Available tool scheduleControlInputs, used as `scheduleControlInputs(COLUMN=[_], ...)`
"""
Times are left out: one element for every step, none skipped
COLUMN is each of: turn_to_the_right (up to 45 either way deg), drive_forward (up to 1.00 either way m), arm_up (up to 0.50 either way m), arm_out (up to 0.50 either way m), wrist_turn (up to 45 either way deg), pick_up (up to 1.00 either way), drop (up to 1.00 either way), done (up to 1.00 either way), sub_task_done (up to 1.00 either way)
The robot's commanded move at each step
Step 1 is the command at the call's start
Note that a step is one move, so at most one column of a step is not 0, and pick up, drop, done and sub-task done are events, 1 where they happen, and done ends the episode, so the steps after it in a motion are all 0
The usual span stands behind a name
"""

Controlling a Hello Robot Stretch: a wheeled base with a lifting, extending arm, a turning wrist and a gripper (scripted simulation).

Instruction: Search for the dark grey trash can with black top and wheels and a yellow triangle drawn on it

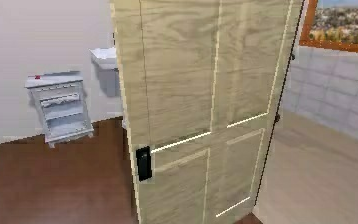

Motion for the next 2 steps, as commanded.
scheduleControlInputs(turn_to_the_right=[45.0,9.0], drive_forward=[0.00,0.00], arm_up=[0.00,0.00], arm_out=[0.00,0.00], wrist_turn=[0.0,0.0], pick_up=[0.00,0.00], drop=[0.00,0.00], done=[0.00,0.00], sub_task_done=[0.00,0.00])
